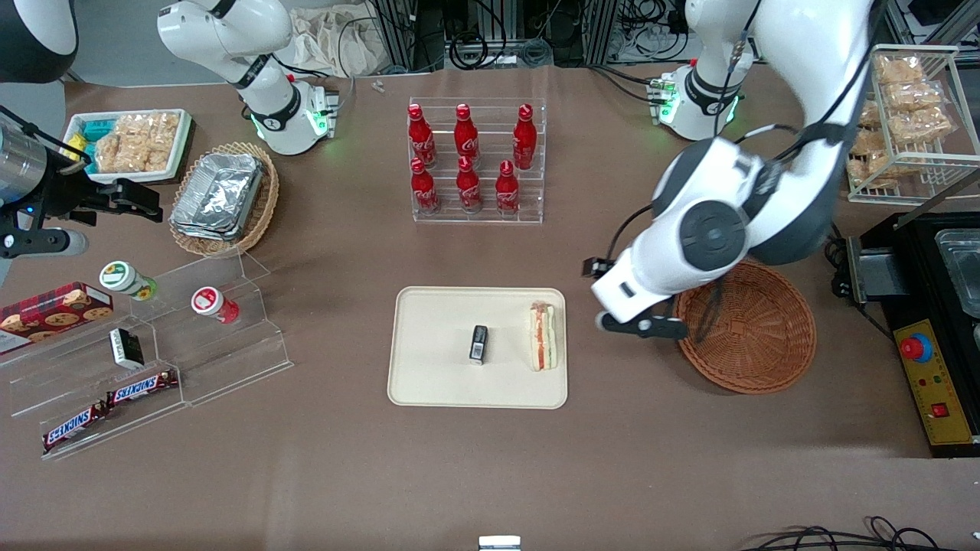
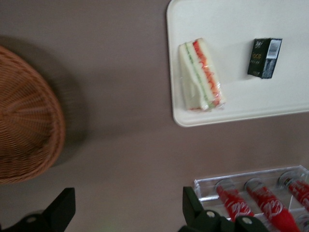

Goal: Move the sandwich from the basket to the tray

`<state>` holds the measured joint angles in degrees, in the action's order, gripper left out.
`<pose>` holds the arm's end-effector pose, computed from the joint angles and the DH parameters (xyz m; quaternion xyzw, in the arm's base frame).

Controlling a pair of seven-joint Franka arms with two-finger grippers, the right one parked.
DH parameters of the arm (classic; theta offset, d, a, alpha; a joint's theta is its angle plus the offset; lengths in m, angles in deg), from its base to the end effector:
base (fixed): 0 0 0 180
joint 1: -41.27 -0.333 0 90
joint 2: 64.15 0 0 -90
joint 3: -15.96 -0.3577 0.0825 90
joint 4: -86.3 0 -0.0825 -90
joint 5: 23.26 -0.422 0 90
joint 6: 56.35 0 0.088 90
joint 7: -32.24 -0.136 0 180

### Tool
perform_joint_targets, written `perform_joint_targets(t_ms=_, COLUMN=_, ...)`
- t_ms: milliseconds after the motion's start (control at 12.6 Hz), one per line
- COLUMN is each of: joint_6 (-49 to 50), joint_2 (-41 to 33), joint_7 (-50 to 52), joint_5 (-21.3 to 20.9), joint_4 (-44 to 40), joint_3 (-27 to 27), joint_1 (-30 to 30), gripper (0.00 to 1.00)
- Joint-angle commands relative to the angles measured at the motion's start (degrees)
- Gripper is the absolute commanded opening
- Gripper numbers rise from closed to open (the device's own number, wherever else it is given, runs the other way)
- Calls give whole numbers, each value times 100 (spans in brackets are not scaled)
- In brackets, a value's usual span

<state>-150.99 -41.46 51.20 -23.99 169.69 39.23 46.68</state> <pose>0.6316 -0.2984 0.4616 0.9909 -0.0777 -0.1053 0.0312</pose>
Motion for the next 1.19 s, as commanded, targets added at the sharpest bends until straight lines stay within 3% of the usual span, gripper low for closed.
perform_joint_targets(t_ms=0, joint_6=472, joint_2=-676, joint_7=-681, joint_5=38, joint_4=177, joint_3=-24, joint_1=-434, gripper=99)
perform_joint_targets(t_ms=397, joint_6=720, joint_2=-994, joint_7=-754, joint_5=-700, joint_4=72, joint_3=-111, joint_1=-1041, gripper=99)
perform_joint_targets(t_ms=1111, joint_6=737, joint_2=-1047, joint_7=-711, joint_5=-560, joint_4=-87, joint_3=-130, joint_1=-1816, gripper=100)
